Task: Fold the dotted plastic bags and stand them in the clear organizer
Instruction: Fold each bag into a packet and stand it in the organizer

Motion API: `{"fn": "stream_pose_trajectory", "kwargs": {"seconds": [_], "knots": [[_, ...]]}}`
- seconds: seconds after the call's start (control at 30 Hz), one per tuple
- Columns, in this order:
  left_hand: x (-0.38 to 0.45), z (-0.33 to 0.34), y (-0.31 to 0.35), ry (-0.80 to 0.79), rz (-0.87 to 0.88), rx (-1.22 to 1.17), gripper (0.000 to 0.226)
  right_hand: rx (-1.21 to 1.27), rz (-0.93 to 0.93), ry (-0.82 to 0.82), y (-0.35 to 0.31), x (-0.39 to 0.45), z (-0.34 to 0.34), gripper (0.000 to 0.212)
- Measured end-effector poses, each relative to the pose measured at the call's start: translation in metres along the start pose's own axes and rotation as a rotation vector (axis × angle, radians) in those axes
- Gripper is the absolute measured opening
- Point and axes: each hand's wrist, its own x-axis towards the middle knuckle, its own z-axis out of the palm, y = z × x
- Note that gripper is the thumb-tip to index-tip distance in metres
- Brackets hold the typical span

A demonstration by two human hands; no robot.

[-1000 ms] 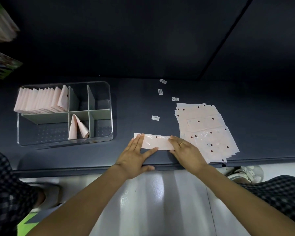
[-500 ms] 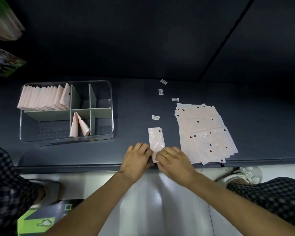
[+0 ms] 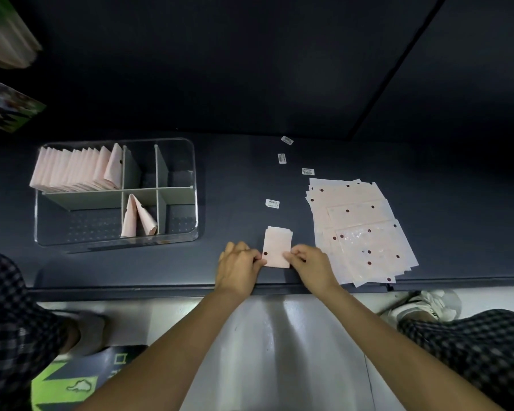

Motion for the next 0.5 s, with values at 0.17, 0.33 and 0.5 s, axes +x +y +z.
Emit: {"fn": "stream_pose_trajectory", "kwargs": {"seconds": [0.17, 0.33, 0.5], "knots": [[0.008, 0.0, 0.006, -0.048, -0.03, 0.112, 0.031, -0.006, 0.213, -0.038, -0.009, 0.016, 0.0, 0.02], [0.003, -0.003, 0.014, 0.045, -0.065, 0.057, 0.024, 0.014, 0.312, -0.054, -0.013, 0.022, -0.002, 0.023], [-0.026, 0.01, 0.011, 0.001, 0.37, 0.225, 0.052, 0.011, 0.351, -0.052, -0.013, 0.025, -0.001, 0.024]]}}
